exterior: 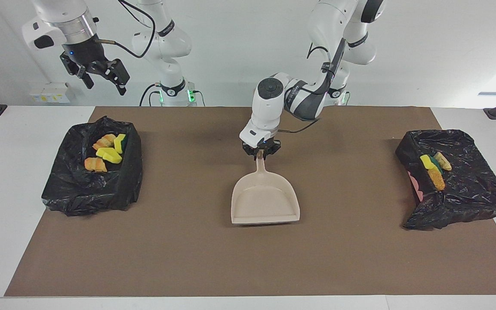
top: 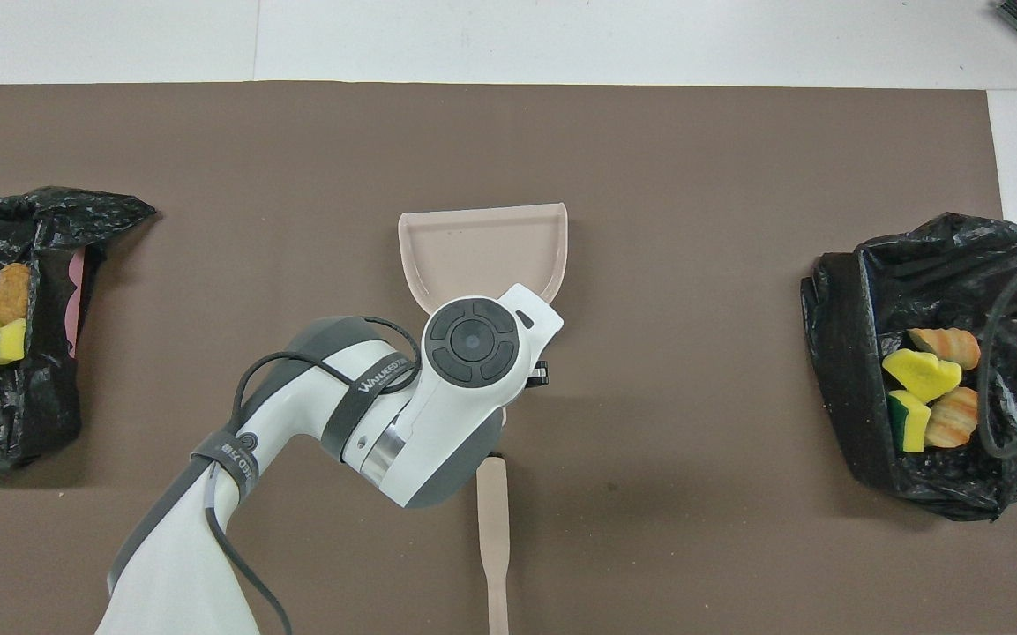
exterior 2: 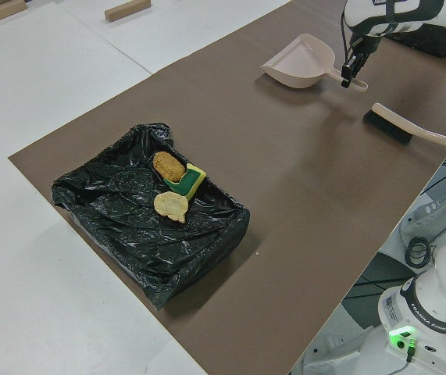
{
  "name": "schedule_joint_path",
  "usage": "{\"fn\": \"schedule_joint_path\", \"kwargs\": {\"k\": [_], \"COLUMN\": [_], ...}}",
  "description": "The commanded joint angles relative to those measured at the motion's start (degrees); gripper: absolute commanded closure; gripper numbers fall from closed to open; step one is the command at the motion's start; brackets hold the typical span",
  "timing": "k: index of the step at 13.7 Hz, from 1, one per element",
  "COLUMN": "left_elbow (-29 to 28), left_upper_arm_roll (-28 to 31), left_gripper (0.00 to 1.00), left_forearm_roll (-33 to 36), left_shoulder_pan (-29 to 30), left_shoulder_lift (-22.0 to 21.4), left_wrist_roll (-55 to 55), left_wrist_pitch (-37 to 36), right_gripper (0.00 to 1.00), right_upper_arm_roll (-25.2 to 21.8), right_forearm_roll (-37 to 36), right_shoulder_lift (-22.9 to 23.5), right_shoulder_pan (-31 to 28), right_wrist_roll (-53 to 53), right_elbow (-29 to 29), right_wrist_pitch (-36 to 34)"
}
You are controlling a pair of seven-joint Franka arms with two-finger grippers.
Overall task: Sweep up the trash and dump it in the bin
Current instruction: 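Lower the dustpan onto the table center with the left gripper, then release the dustpan and withdraw the left gripper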
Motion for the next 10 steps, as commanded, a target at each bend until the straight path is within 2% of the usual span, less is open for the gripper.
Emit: {"fn": "schedule_joint_path", "kwargs": {"k": [1,2,3,10], "left_elbow": [-2.24,-2.25,-2.16,-1.28], "left_upper_arm_roll": [0.93,1.02,1.02,1.72], "left_gripper": [0.47,0.08,0.0,0.0], "left_forearm_roll": [-0.83,-0.83,-0.83,-0.83], "left_shoulder_pan": [-0.47,-0.29,-0.12,4.27], "left_shoulder_lift": [-0.92,-0.92,-0.92,-5.22], "left_wrist_roll": [0.91,0.74,0.57,0.91], "left_wrist_pitch": [2.98,2.9,2.64,-3.68], "right_gripper": [0.0,0.0,0.0,0.0], "right_upper_arm_roll": [0.02,0.02,0.02,0.02], "right_forearm_roll": [0.78,0.78,0.78,0.78], "right_shoulder_lift": [-1.27,-1.27,-1.27,-1.27], "right_shoulder_pan": [-0.5,-0.5,-0.5,-0.5], "right_wrist_roll": [-1.82,-1.82,-1.82,-1.82], "right_elbow": [-1.53,-1.53,-1.53,-1.53], "right_wrist_pitch": [0.26,0.26,0.26,0.26]}}
